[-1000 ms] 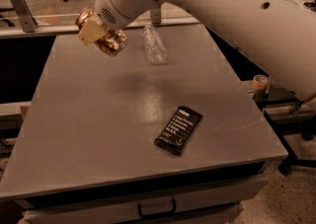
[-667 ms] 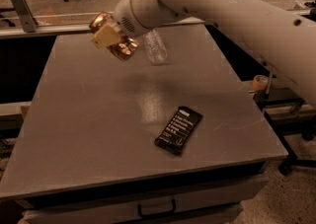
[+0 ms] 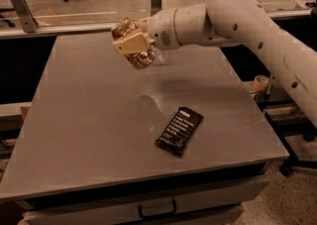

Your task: Place orange can upright

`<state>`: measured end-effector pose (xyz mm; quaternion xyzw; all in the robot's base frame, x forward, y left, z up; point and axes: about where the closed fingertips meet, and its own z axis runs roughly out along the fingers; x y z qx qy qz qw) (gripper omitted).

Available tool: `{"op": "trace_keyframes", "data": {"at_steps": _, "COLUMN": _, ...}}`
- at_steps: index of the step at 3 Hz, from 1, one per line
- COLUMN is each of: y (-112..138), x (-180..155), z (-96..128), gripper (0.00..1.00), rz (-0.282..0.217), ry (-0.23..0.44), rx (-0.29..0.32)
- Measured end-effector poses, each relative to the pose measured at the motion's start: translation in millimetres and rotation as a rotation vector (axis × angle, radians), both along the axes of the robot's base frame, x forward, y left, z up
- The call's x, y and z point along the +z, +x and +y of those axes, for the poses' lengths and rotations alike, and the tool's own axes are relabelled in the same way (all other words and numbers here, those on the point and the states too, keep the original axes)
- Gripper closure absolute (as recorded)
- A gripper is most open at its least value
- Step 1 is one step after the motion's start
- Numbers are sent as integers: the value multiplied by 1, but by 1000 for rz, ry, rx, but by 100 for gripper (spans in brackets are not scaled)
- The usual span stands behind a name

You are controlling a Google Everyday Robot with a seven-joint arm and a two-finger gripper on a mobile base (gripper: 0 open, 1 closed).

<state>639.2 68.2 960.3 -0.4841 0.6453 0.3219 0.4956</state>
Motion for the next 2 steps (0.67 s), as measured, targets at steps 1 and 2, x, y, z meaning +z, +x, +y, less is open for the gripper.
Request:
{"op": "trace_keyframes", "data": {"at_steps": 1, "y": -2, "x": -7, "z": 1, "gripper": 100, "rz": -59, "ry": 5, "rx": 52}}
{"op": "trace_keyframes", "data": {"at_steps": 2, "y": -4, "x": -3, "z": 3, "gripper": 100, "rz": -59, "ry": 32, "rx": 73}}
